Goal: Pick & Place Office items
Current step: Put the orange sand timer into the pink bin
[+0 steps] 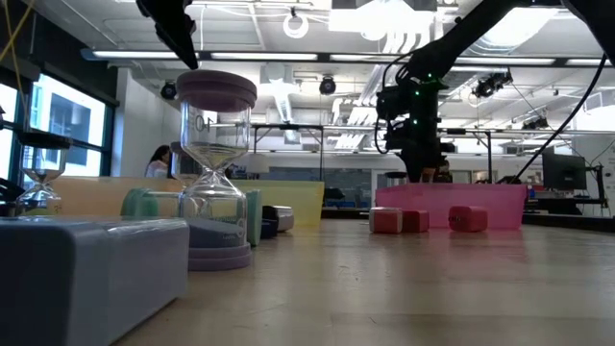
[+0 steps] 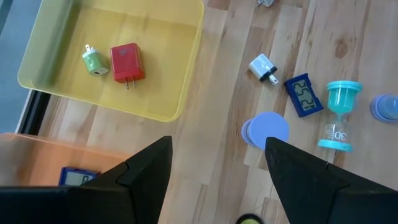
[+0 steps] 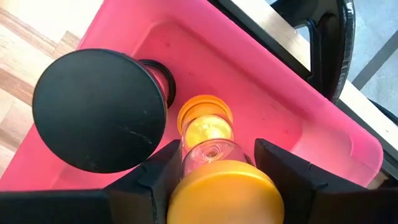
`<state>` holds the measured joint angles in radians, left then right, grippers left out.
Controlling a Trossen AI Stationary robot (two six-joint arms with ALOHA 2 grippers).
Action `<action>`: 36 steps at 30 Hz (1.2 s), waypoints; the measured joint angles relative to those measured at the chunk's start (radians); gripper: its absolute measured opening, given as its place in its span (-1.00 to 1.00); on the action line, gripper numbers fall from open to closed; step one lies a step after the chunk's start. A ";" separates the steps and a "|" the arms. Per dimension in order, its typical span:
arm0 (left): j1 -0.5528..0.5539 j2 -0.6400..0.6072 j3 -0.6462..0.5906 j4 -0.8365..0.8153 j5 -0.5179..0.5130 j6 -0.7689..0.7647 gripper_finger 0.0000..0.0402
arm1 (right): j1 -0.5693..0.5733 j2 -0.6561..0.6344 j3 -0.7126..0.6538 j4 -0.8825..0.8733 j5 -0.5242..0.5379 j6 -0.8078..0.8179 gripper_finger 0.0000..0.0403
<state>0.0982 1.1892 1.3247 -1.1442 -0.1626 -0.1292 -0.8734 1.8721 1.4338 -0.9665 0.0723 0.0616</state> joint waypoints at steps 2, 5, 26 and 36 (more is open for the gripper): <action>0.000 0.000 0.000 0.000 0.000 -0.006 0.25 | 0.000 0.000 0.000 -0.005 -0.004 -0.006 -0.07; 0.000 0.000 0.000 0.000 0.000 -0.011 0.25 | 0.000 0.000 0.000 -0.006 -0.004 -0.011 -0.06; 0.000 0.000 0.000 0.000 0.001 -0.015 0.25 | 0.000 0.000 0.000 -0.005 -0.014 -0.006 -0.04; 0.000 0.000 0.000 0.000 0.001 -0.010 0.25 | 0.000 0.000 0.000 -0.005 -0.020 -0.011 -0.04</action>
<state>0.0982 1.1895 1.3247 -1.1446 -0.1616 -0.1394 -0.8734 1.8721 1.4338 -0.9711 0.0525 0.0502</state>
